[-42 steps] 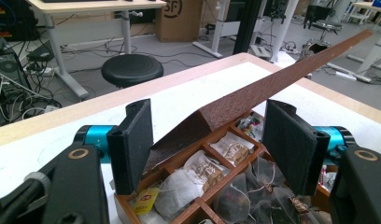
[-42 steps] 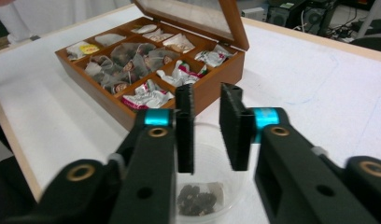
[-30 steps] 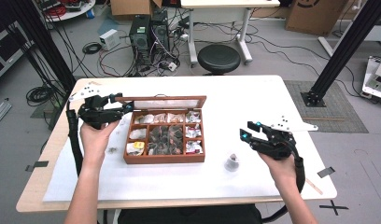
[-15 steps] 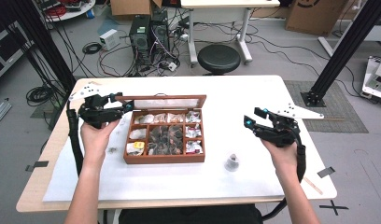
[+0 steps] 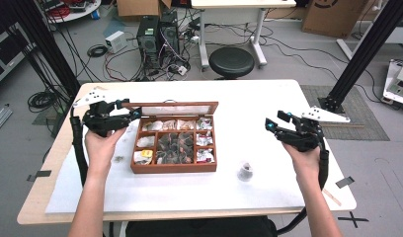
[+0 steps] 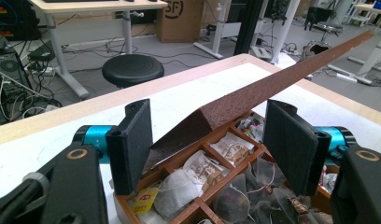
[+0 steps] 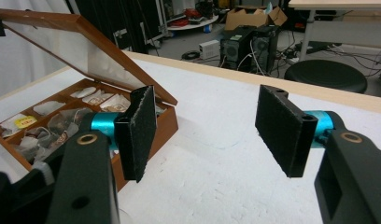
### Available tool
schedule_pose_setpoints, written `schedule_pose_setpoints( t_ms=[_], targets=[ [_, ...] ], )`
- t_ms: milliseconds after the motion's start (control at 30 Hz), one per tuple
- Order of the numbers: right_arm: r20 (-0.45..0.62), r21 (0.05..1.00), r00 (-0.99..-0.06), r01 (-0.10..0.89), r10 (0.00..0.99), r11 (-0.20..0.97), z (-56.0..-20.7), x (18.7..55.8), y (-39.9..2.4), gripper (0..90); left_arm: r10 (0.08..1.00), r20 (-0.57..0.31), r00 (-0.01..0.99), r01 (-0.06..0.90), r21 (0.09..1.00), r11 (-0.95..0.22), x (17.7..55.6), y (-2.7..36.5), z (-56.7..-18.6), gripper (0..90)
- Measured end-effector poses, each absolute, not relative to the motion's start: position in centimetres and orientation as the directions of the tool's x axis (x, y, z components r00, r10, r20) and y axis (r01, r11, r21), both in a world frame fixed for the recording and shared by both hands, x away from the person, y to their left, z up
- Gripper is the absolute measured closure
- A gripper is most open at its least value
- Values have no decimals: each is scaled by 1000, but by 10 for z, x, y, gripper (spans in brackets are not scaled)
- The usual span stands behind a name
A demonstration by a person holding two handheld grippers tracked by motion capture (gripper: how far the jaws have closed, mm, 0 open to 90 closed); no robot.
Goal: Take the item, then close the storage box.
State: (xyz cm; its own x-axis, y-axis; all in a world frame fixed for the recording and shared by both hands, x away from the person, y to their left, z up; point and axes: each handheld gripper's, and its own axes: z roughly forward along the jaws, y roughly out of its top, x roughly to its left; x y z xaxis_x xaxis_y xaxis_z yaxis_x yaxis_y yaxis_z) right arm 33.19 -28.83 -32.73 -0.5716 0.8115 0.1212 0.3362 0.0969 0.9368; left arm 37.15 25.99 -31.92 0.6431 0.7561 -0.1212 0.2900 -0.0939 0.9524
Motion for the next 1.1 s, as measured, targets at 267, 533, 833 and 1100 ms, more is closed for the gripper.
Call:
schedule_pose_setpoints(
  t_ms=[267,533,833,1100],
  targets=[
    [125,940,-570,331,812,88,-326,334,-291,389,758,-119,641,291,952,-96,369,259,-320,329],
    [126,942,-568,326,813,81,-325,335,-292,380,762,-121,636,294,951,-94,368,259,-321,323],
    [130,941,-562,330,816,77,-327,338,-294,370,769,-131,625,306,948,-87,365,258,-322,309],
    [132,941,-559,331,819,74,-328,340,-296,370,776,-119,619,302,948,-96,360,257,-324,299]
  ],
)
